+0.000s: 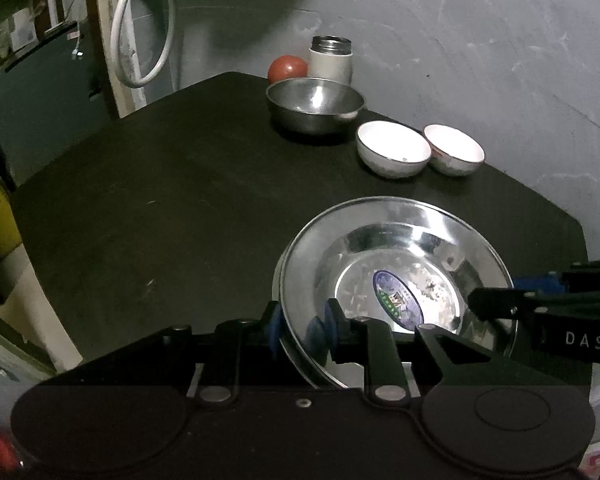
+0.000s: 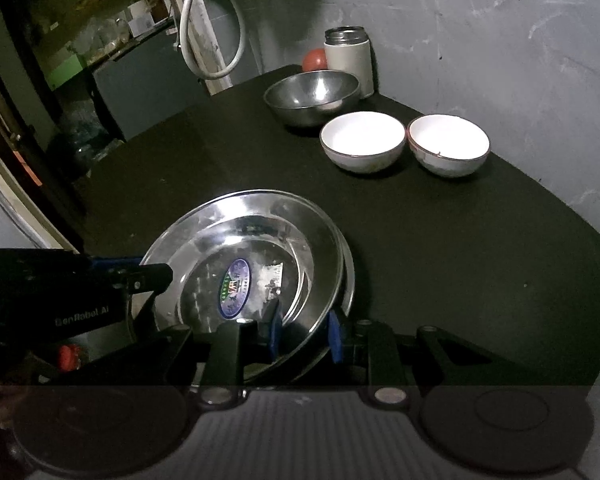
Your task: Organize plates and bowls
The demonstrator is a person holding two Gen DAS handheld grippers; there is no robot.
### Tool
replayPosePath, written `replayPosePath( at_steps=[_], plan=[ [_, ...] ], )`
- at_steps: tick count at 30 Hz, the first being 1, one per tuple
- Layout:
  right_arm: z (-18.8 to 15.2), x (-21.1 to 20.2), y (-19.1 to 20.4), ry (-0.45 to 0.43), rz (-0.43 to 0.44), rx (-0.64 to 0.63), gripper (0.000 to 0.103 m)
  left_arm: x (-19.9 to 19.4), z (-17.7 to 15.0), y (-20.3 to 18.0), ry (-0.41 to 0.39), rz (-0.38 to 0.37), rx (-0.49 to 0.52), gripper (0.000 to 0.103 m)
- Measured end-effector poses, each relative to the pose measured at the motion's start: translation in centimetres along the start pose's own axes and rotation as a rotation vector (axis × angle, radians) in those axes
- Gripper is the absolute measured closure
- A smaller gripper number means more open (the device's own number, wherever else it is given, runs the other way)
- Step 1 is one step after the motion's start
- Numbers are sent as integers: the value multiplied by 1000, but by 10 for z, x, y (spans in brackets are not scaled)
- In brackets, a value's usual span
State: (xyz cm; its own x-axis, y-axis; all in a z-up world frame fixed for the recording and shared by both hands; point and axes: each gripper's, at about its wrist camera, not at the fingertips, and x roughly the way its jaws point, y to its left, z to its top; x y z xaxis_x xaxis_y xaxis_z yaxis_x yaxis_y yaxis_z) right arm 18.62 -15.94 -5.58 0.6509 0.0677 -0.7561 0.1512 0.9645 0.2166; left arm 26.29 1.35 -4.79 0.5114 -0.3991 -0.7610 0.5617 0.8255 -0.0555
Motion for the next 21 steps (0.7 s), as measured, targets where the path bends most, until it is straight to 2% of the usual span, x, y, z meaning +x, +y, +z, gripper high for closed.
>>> replayPosePath(
  at_steps=[21],
  plan=[
    [1, 0, 3, 2, -14, -19, 75, 1, 0, -2, 6, -1, 7, 77]
  ],
)
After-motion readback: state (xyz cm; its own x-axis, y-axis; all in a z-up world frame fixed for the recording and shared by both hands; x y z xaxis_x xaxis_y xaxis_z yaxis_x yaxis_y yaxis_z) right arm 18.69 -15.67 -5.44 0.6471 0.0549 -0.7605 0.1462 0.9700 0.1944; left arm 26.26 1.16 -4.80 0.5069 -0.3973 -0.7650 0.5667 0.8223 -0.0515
